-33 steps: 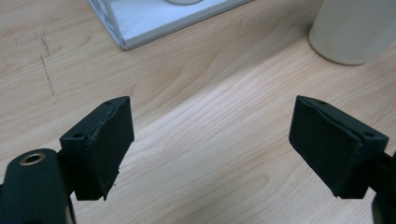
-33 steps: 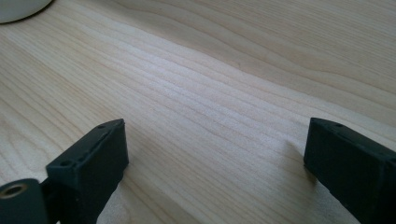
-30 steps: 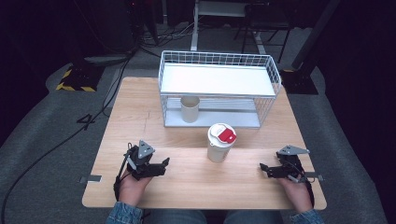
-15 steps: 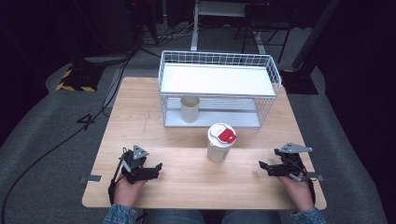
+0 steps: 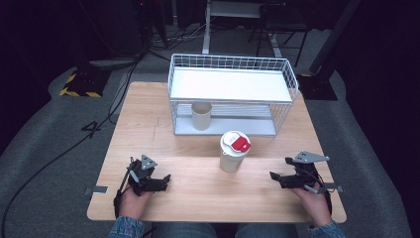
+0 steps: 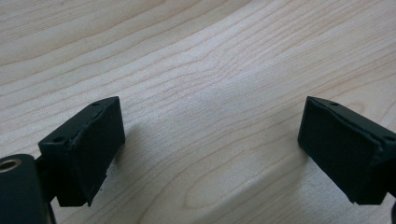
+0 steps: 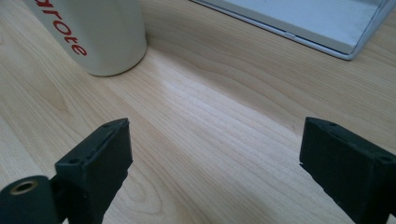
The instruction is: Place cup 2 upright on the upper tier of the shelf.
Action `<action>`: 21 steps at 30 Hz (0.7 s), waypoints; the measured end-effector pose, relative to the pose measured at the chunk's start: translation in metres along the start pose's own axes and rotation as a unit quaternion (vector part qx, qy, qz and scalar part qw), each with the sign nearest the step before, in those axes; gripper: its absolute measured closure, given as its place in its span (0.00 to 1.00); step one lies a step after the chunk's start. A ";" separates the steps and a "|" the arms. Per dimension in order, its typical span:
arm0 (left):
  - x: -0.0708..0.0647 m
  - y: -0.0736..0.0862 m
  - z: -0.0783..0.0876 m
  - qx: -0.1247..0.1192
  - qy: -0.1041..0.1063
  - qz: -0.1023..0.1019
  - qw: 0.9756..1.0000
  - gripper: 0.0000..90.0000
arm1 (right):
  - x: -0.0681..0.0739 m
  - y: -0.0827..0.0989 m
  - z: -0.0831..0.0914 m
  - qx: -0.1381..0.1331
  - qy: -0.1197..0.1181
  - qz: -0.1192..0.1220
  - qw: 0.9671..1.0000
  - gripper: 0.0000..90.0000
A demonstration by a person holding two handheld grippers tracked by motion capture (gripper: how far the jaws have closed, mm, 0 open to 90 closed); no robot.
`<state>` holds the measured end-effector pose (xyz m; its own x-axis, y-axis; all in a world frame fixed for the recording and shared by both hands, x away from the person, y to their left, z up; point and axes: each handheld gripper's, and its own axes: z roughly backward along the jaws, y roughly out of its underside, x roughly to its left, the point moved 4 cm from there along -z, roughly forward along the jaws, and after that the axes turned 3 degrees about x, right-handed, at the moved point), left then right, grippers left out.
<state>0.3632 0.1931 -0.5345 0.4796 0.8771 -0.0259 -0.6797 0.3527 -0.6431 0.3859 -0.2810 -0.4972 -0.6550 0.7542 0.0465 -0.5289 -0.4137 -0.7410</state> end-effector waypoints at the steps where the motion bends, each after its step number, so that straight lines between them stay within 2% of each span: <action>1: 0.000 0.000 0.000 0.000 0.000 -0.002 1.000 0.09 | 0.001 0.000 0.000 -0.001 -0.002 0.000 1.000 0.11; 6: 0.001 -0.001 -0.001 0.001 0.001 -0.002 1.000 0.08 | 0.004 -0.003 0.001 -0.006 -0.010 0.000 1.000 0.11; 10: -0.001 -0.003 -0.003 0.001 -0.002 0.006 1.000 0.08 | 0.008 -0.006 0.001 -0.012 -0.017 0.000 1.000 0.11; 21: -0.001 -0.003 -0.003 0.001 -0.003 0.008 1.000 0.08 | 0.029 -0.028 -0.007 -0.036 -0.050 0.027 0.998 0.11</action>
<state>0.3665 0.1901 -0.5349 0.4650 0.8847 -0.0324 -0.6891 0.3387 -0.6406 0.3855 -0.2437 -0.4793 -0.7335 0.6761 0.0696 -0.4541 -0.4113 -0.7903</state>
